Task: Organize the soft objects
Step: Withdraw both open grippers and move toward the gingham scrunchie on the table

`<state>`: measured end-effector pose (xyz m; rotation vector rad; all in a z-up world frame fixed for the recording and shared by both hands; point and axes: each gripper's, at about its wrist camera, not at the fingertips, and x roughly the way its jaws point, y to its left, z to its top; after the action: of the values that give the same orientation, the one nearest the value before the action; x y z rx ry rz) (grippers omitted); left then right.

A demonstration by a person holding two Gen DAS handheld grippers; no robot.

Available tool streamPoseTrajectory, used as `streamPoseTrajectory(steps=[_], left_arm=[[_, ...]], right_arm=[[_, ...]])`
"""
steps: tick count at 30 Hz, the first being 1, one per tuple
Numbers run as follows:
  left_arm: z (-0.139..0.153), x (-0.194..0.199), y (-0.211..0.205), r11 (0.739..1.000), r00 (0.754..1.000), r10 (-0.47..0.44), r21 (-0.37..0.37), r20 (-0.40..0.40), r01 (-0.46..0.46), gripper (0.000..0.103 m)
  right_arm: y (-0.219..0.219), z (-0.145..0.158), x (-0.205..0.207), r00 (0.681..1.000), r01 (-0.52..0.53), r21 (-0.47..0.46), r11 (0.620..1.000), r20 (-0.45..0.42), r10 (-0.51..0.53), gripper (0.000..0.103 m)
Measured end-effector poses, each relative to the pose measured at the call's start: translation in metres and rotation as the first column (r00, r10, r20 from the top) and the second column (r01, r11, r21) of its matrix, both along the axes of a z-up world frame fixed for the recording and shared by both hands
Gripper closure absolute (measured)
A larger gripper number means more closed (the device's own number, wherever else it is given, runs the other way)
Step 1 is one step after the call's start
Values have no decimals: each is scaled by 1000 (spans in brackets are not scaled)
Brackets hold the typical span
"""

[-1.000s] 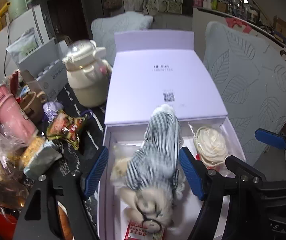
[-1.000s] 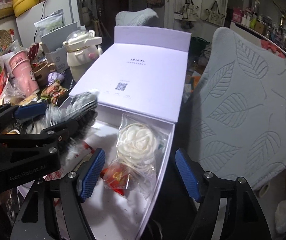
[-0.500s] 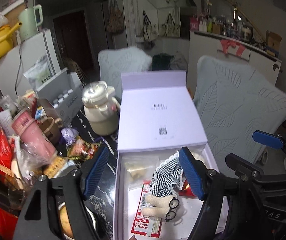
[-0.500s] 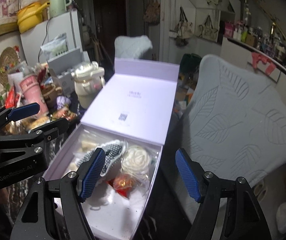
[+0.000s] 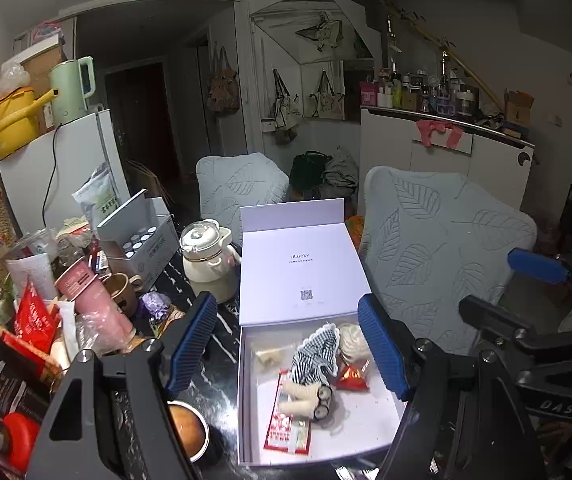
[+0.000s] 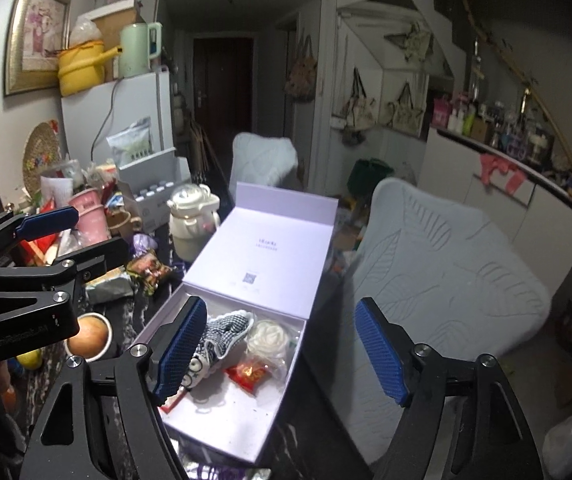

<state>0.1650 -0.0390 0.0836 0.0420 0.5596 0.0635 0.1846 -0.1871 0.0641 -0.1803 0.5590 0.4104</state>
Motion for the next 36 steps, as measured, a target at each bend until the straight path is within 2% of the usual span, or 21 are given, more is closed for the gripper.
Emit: streamPoseTrajectory(steps=[6,13,20,25,36], left_arm=[[10,-34,-6,1000,1000,-19,-1,20,19,30],[7,-78,-21,999,998,-52,11,39,52,30],[-1,-117,-34,997,995,-78,20,63,77,30],[-14,-142,-44,994,991,-111,-3,71,112,30],[-57,-181,-58,988,988,-156,-16,-1,156,30]], right_arm=[[-13,18,-44,998,-8,11,1000,57,8,21],[-25,21,-85,996,0,0,1000,89,0,21],[-35,6,-122,995,2,-5,1000,97,-1,21],[-42,-8,-148,995,3,-6,1000,97,-2,21],[-53,-55,-193,999,-9,6,1000,30,9,21]])
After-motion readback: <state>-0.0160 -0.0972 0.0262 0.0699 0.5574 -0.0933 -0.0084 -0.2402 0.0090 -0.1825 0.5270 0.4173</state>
